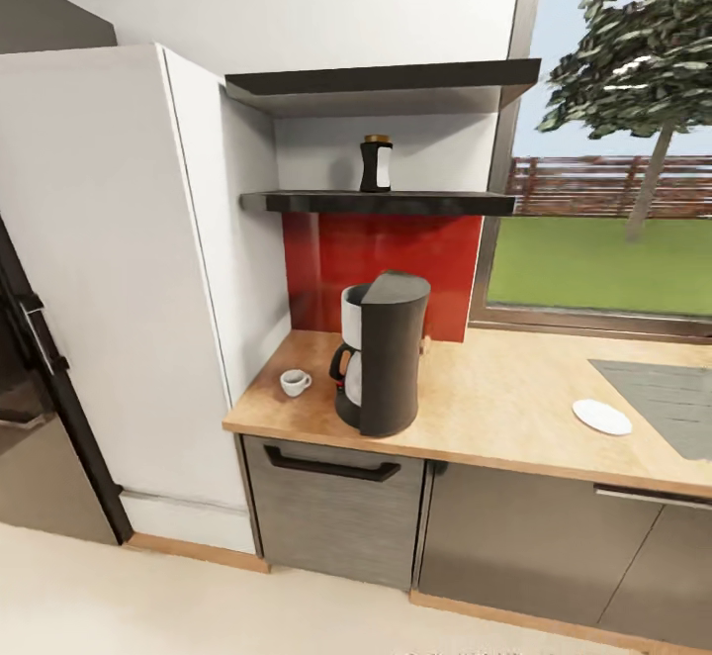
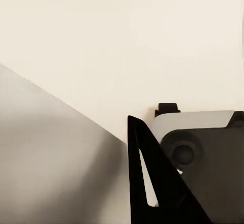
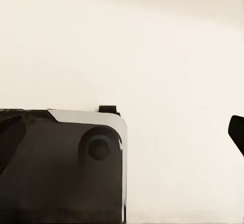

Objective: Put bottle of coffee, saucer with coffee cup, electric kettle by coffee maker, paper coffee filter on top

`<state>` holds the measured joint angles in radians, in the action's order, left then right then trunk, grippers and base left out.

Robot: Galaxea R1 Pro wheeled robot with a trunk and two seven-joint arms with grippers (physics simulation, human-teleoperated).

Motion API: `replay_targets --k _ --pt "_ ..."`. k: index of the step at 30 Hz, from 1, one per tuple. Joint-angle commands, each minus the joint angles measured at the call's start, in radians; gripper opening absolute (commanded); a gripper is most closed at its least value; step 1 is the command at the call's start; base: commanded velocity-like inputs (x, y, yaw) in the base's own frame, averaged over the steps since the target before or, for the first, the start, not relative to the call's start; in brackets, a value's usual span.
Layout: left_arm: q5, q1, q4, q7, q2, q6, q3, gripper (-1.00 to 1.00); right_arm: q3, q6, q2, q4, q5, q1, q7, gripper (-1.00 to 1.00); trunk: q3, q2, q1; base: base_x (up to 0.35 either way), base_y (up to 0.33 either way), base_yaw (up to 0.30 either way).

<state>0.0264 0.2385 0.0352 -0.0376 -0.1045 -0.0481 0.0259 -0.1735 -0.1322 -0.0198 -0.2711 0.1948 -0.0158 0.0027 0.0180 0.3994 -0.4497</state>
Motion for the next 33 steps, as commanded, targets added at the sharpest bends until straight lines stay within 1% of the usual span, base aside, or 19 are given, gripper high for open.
replay_targets --k 1,3,6,11,16,24,27,31,33 --pt "0.004 -0.002 -0.001 -0.005 0.000 -0.003 0.003 -1.00 -0.007 -0.004 0.000 0.021 0.011 -0.001 0.000 1.00 0.000 0.001 0.000 0.000 0.000 -0.264" --pt "0.005 -0.011 -0.001 -0.005 -0.002 -0.004 0.005 -1.00 -0.007 -0.004 -0.003 0.074 0.011 -0.001 0.000 1.00 0.000 0.001 0.000 0.000 0.000 -0.264" --pt "0.005 -0.015 0.000 -0.005 -0.003 -0.005 0.007 -1.00 -0.006 -0.003 -0.003 0.102 0.011 -0.001 0.000 1.00 0.000 0.001 0.000 0.000 0.000 -0.264" --pt "0.008 -0.017 0.002 -0.004 -0.004 -0.006 0.010 -1.00 -0.009 -0.002 0.003 0.114 0.007 -0.001 0.000 1.00 0.000 0.001 0.000 0.000 0.000 -0.264" --pt "0.011 -0.017 0.005 -0.004 0.002 -0.006 0.011 -1.00 -0.011 -0.002 0.004 0.115 0.003 -0.001 -0.001 1.00 0.000 0.001 0.000 0.000 0.000 -0.217" --pt "0.029 -0.018 0.007 -0.004 0.003 -0.007 0.010 -1.00 -0.014 -0.002 0.009 0.112 -0.002 -0.001 -0.004 1.00 0.000 0.001 0.000 0.000 0.000 -0.032" --pt "0.031 -0.018 0.009 -0.004 0.000 -0.007 0.012 -1.00 -0.014 -0.002 0.020 0.111 -0.004 -0.001 -0.004 1.00 0.000 0.001 0.000 0.000 0.000 -0.002" --pt "0.036 -0.018 0.009 -0.004 0.001 -0.008 0.014 -1.00 -0.015 -0.003 0.024 0.110 -0.005 -0.001 -0.004 1.00 0.000 0.001 0.000 0.000 0.000 0.000" --pt "0.045 -0.018 0.010 -0.004 0.000 -0.009 0.014 -1.00 -0.015 -0.003 0.025 0.110 -0.005 -0.001 -0.004 1.00 0.000 0.001 0.000 0.000 0.000 0.000"
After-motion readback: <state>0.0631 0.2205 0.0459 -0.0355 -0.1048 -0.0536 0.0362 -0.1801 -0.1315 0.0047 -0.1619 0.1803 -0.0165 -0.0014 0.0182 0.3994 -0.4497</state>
